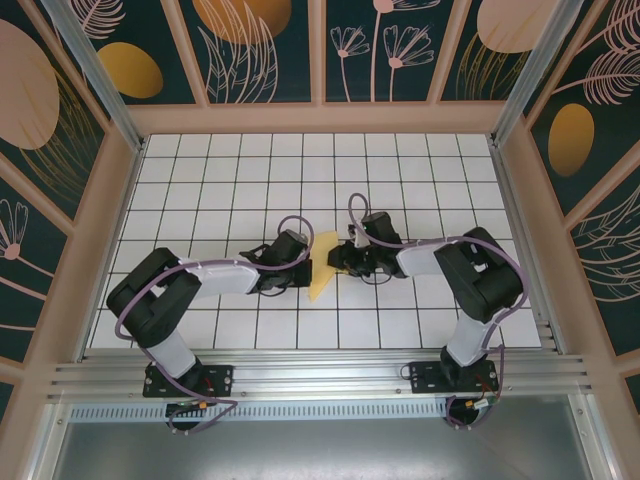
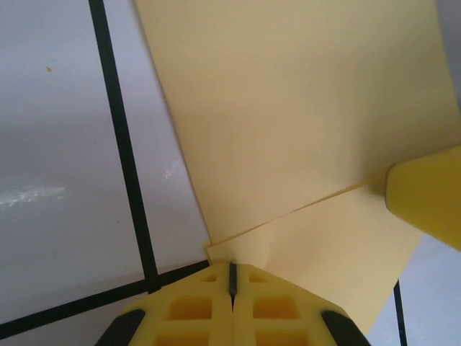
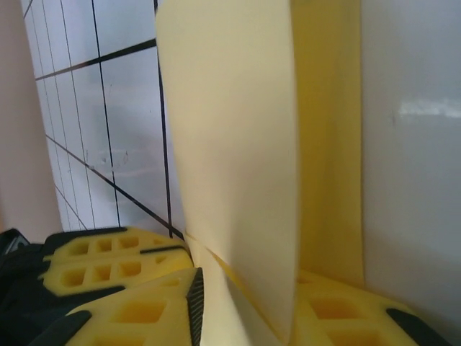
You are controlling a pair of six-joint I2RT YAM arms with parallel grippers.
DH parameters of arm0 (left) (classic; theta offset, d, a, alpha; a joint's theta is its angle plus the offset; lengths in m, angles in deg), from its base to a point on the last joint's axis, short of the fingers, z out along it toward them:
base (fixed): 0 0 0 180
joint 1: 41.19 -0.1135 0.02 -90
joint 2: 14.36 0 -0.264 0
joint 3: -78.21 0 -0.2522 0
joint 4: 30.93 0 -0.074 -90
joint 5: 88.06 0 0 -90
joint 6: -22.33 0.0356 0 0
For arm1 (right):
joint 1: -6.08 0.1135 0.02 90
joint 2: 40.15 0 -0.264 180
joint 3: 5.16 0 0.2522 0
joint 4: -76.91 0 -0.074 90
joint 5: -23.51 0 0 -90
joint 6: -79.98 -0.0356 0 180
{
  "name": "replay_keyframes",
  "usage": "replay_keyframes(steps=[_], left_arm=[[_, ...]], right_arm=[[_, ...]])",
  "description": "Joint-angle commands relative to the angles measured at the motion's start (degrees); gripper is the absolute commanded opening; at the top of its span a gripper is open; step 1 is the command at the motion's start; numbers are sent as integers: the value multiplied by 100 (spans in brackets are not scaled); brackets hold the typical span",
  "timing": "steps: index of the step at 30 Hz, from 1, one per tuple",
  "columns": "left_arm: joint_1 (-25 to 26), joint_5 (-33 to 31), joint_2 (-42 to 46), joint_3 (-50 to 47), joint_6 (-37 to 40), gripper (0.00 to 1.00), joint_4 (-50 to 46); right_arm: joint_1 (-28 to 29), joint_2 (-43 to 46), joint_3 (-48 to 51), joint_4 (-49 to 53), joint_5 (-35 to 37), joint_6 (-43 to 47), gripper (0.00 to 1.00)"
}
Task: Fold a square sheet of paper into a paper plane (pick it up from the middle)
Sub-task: Fourth fold the wing at the center of the table.
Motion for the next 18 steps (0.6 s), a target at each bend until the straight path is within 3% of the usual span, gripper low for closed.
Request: replay_keyframes(steps=[1, 4, 8, 13, 18], left_arm=[[-23, -76, 377, -115, 105, 7, -117], [-21, 0, 754, -262, 111, 18, -11], [-11, 187, 1255, -592, 61, 31, 283], [-2, 207, 1788, -1010, -47, 37, 516], [45, 167, 2163, -1347, -29, 42, 662]], right_arm=[[3, -166, -227, 211, -63, 403, 27], [-8, -193, -223, 157, -103, 301, 17], [75, -27, -78, -115, -11, -137, 13], [293, 283, 60, -217, 452, -768, 7], [618, 681, 189, -112, 1377, -1723, 7]])
